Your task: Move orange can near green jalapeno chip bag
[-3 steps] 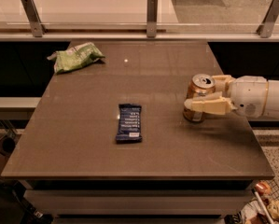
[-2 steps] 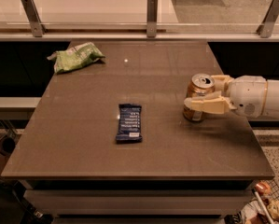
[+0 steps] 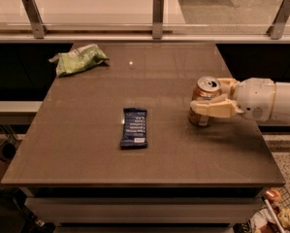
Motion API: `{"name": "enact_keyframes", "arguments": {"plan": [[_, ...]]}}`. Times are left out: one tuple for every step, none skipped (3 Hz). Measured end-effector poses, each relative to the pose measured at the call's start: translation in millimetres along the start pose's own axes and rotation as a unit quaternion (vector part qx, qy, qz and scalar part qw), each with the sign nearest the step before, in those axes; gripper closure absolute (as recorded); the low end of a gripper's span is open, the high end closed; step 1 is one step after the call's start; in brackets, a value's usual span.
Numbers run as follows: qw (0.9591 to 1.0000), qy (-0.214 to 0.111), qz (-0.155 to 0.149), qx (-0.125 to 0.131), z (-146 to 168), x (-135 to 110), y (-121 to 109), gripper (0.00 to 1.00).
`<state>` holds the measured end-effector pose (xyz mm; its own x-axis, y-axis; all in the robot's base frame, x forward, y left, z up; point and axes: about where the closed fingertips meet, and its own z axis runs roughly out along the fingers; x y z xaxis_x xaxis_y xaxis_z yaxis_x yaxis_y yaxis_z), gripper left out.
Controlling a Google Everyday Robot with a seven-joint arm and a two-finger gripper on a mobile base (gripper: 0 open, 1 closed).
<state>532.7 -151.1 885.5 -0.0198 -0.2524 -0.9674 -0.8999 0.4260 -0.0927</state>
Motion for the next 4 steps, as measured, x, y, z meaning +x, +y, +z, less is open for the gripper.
{"name": "enact_keyframes", "arguments": {"plan": [[1.0000,0.000,0.000,0.000,0,0,0,1.00],[0.9999,-0.002,0.010,0.003,14,-16,-11,1.00],[0.9997,-0.005,0.014,0.018,41,-41,-19,1.00],[0.9988,-0.002,0.011,0.047,70,-58,-30,1.00]]}}
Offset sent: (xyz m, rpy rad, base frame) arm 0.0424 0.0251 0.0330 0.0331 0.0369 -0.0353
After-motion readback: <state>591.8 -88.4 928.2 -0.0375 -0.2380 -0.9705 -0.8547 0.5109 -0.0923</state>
